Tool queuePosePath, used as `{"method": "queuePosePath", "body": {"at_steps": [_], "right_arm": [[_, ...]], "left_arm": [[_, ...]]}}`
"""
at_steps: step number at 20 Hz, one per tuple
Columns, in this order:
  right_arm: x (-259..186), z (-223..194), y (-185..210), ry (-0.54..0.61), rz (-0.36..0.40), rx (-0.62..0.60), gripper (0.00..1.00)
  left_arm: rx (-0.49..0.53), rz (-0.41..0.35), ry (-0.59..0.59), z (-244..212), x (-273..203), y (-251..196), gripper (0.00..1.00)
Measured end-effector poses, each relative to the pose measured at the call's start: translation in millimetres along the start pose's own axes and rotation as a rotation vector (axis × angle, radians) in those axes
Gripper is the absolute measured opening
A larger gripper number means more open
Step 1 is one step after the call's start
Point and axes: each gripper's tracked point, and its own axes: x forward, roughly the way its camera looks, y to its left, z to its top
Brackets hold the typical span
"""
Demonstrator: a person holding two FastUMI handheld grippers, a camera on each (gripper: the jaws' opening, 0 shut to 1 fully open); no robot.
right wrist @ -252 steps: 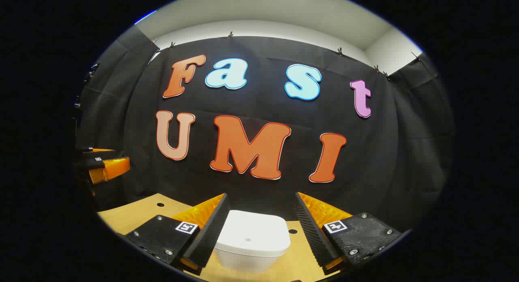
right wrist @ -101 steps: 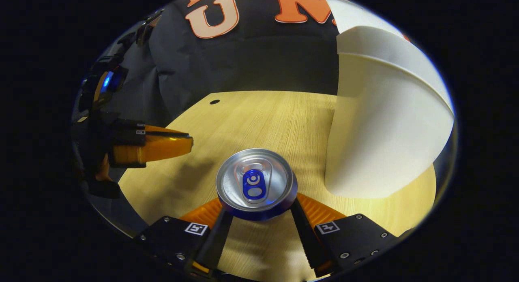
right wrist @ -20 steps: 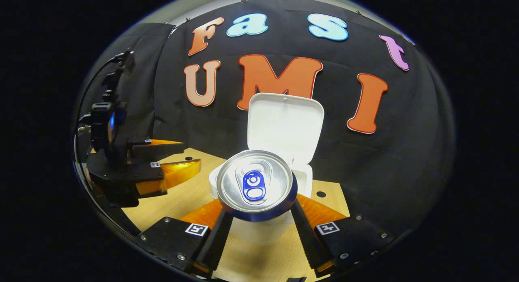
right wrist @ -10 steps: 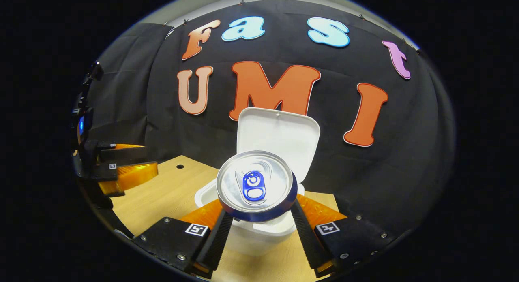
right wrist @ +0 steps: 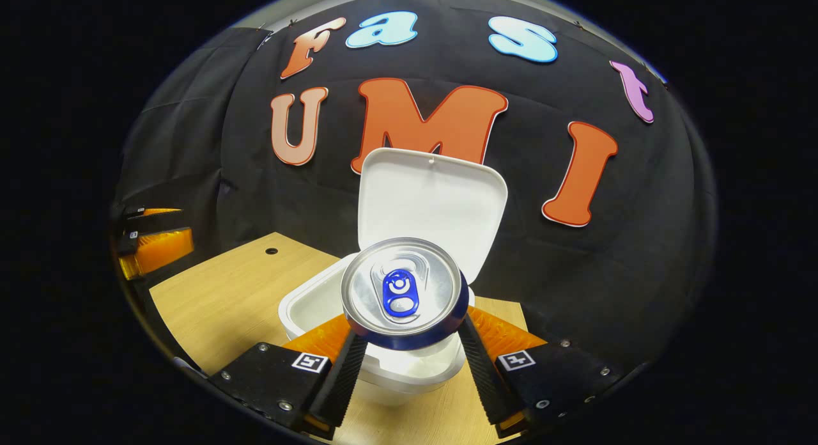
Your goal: Press the lid of the desktop garbage bin to open it, pick up the crumpled paper on the desktop and throw it into the bin, then pick up the pop can on the desktop and drop it into the bin, and finally close the garbage bin lid.
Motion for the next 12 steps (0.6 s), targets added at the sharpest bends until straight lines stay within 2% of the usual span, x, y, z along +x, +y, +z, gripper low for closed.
{"method": "queuePosePath", "body": {"at_steps": [3, 12], "right_arm": [[1, -14, 0, 0.038, -0.003, -0.007, 0.81], [3, -41, -3, 0.127, -0.002, 0.011, 0.81]], "left_arm": [[0.002, 0.017, 0.012, -3, -3, 6, 1.00], [0.004, 0.001, 0.038, -10, -14, 3, 0.99]]}}
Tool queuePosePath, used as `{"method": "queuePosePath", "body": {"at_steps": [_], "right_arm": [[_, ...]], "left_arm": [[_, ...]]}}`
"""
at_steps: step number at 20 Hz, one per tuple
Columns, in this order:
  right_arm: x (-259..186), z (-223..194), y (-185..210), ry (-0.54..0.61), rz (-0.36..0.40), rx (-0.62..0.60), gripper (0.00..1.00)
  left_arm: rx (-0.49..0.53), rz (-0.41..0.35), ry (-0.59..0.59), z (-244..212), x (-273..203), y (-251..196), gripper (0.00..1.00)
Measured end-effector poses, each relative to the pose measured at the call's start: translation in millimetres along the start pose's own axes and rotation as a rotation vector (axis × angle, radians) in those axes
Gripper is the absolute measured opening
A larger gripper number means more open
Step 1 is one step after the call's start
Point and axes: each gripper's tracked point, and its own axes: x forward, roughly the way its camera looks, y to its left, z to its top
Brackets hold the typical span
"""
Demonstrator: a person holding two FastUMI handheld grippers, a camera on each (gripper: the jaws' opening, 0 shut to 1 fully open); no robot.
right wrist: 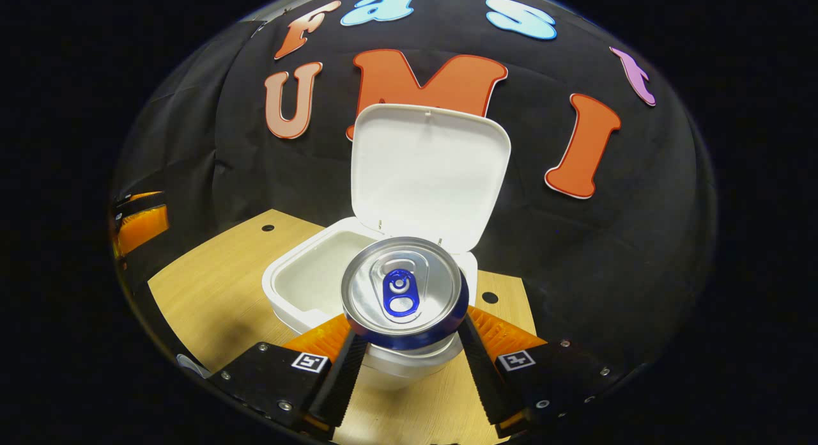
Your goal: Press the lid of the desktop garbage bin to open it, pick up the crumpled paper on the desktop and throw it into the bin, then pick up the pop can on the desktop and drop it into the bin, and finally close the garbage bin lid.
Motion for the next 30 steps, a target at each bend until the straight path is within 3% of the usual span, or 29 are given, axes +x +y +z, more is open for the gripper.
{"method": "queuePosePath", "body": {"at_steps": [16, 30], "right_arm": [[-5, 17, 2, -0.020, -0.008, -0.021, 0.82], [-19, 131, -12, -0.233, -0.010, -0.085, 0.80]], "left_arm": [[-0.023, 0.048, 0.001, -13, -18, 22, 0.99], [-0.032, 0.135, 0.005, -26, -42, 56, 0.99]]}}
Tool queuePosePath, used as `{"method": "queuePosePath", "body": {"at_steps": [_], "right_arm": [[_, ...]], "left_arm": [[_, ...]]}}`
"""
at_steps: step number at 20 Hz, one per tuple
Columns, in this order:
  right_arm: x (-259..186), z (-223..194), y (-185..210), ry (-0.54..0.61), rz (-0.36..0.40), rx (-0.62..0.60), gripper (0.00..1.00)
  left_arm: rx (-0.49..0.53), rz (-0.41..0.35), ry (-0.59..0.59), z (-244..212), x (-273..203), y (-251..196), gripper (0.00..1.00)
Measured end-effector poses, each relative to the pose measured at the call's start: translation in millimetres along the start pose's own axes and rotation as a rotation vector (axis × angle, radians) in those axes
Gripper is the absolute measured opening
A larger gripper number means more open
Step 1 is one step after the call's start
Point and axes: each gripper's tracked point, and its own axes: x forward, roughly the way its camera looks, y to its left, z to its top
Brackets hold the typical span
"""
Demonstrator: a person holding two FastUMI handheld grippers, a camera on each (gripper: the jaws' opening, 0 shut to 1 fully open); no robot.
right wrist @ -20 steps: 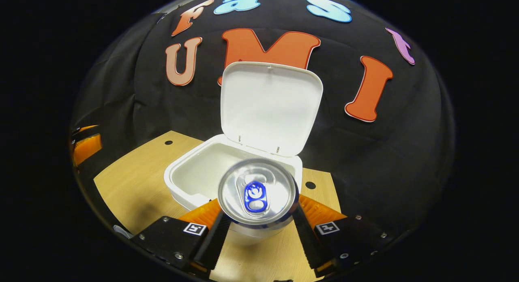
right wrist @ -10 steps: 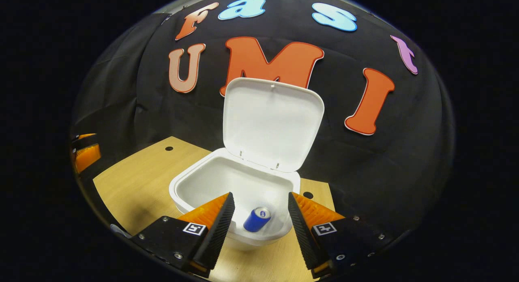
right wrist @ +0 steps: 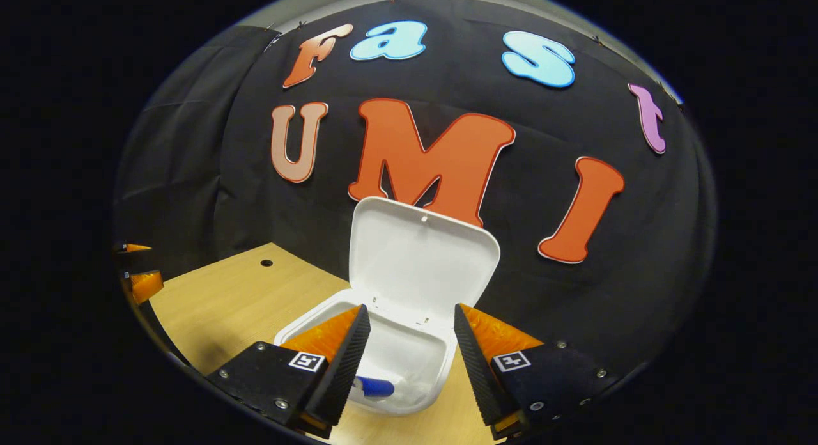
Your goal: Press the lid of the desktop garbage bin to open it, pick up the crumpled paper on the desktop and throw it into the bin, then pick up the pop can on the desktop and drop it into the bin, and finally close the garbage bin lid.
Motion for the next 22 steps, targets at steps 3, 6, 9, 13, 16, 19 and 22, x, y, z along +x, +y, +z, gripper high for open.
{"method": "queuePosePath", "body": {"at_steps": [3, 6, 9, 13, 16, 19, 22], "right_arm": [[4, 35, -7, -0.062, -0.004, -0.005, 0.80], [9, 72, -12, -0.134, -0.013, -0.016, 0.81], [20, 104, -14, -0.191, -0.027, -0.038, 0.80], [44, 119, -26, -0.190, -0.060, -0.078, 0.80], [63, 125, -28, -0.178, -0.050, -0.037, 0.80], [83, 125, -24, -0.161, -0.038, -0.017, 0.80], [104, 111, -17, -0.109, -0.006, 0.021, 0.81]], "left_arm": [[-0.002, 0.017, 0.002, -2, -2, 8, 0.99], [0.012, 0.023, -0.001, -1, -4, 13, 0.99], [0.017, 0.033, -0.002, 0, -4, 20, 0.96], [0.009, 0.060, -0.006, -1, -5, 33, 0.99], [-0.015, 0.095, 0.001, -7, -6, 48, 0.99], [-0.033, 0.138, 0.019, -13, -4, 65, 0.99], [-0.044, 0.159, 0.041, -18, 3, 71, 0.98]]}}
